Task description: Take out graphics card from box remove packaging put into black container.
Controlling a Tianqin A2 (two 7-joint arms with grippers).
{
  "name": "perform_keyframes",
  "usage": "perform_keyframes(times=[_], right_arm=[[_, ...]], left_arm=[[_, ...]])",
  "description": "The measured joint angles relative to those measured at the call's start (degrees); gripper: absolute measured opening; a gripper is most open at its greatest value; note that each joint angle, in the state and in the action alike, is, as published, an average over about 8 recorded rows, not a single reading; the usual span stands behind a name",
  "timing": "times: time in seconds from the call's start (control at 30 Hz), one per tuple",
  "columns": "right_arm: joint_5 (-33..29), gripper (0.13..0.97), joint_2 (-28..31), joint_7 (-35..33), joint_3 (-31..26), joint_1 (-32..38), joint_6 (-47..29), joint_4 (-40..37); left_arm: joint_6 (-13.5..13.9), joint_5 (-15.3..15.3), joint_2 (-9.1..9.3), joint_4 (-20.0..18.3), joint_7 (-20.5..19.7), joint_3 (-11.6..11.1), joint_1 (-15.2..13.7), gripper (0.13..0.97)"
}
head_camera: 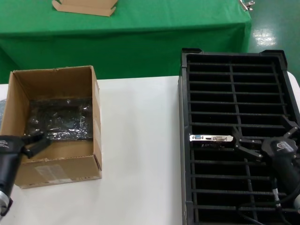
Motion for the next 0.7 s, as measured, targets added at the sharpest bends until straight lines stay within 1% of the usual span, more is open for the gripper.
perform_keyframes(times=[0.6, 0.7], right_arm=[[-1.96, 0.966, -1.73, 1.41, 0.70, -6.10, 7.67, 4.48], [-2.13, 0.966, -1.87, 1.54, 0.76, -6.60, 8.31, 4.85]], left_arm=[[-1.68, 1.23, 0.86, -3.72, -6.14, 5.03, 5.94, 0.966], [-1.82, 1.33, 0.92, -4.02, -6.65, 5.45, 6.43, 0.966]])
